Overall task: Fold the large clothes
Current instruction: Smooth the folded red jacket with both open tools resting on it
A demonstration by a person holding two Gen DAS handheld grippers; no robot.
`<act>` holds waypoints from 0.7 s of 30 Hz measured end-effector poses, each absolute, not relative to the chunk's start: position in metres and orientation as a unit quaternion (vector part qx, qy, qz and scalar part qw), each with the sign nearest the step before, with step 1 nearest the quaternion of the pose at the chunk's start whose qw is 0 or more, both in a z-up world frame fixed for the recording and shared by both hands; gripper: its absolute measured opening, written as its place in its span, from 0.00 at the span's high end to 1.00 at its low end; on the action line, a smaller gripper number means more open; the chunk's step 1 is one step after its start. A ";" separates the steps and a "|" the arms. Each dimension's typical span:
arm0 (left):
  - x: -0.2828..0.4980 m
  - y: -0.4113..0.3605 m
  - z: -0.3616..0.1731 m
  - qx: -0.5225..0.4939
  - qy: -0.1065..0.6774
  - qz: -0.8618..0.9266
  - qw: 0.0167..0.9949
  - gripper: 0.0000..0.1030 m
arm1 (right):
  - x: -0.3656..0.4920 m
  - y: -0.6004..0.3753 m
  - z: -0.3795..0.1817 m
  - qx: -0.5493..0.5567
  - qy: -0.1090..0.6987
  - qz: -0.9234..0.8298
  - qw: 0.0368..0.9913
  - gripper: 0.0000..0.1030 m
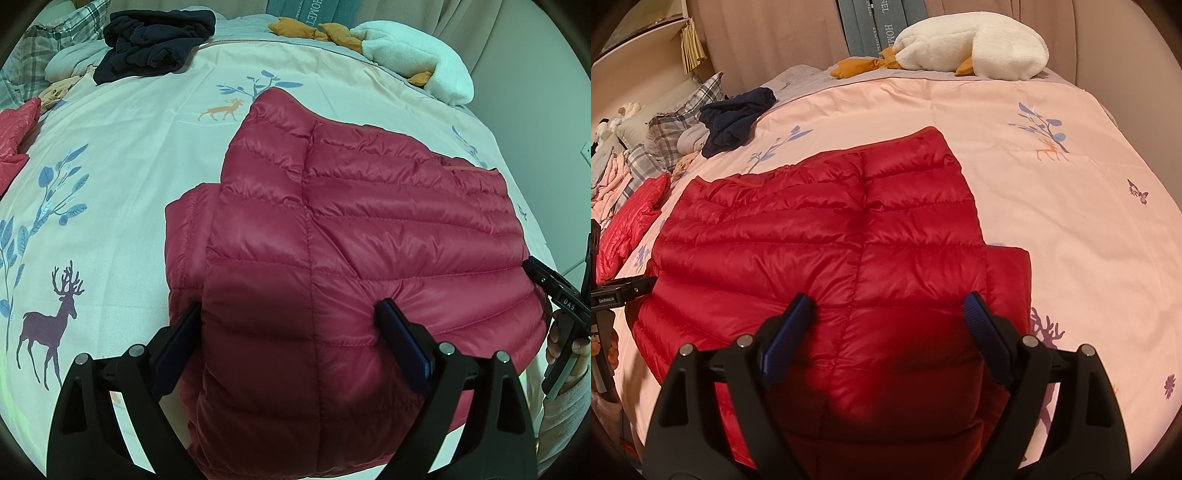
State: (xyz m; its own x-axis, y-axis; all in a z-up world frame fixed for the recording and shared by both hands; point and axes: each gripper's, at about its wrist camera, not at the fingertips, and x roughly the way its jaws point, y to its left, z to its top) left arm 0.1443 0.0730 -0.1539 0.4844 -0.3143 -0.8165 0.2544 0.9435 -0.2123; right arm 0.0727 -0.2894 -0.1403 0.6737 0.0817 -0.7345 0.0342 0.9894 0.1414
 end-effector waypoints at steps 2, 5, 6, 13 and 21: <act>0.144 0.073 -0.154 -0.032 0.480 -0.165 0.861 0.08 | 0.072 -0.288 -0.140 0.072 0.404 0.013 0.912 0.16; 0.144 0.073 -0.154 -0.031 0.480 -0.165 0.861 0.08 | 0.073 -0.289 -0.140 0.072 0.403 0.013 0.912 0.16; 0.144 0.073 -0.154 -0.031 0.480 -0.165 0.861 0.08 | 0.073 -0.289 -0.141 0.073 0.403 0.013 0.912 0.16; 0.144 0.073 -0.154 -0.031 0.480 -0.165 0.861 0.08 | 0.072 -0.290 -0.141 0.075 0.403 0.011 0.912 0.16; 0.143 0.073 -0.154 -0.029 0.479 -0.160 0.863 0.07 | 0.069 -0.293 -0.143 0.081 0.405 0.002 0.911 0.15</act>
State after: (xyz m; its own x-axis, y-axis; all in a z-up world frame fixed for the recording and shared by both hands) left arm 0.1433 0.0728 -0.1536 0.4897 -0.3046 -0.8170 0.2483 0.9469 -0.2042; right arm 0.0691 -0.2931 -0.1429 0.6726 0.0696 -0.7367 0.0610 0.9870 0.1489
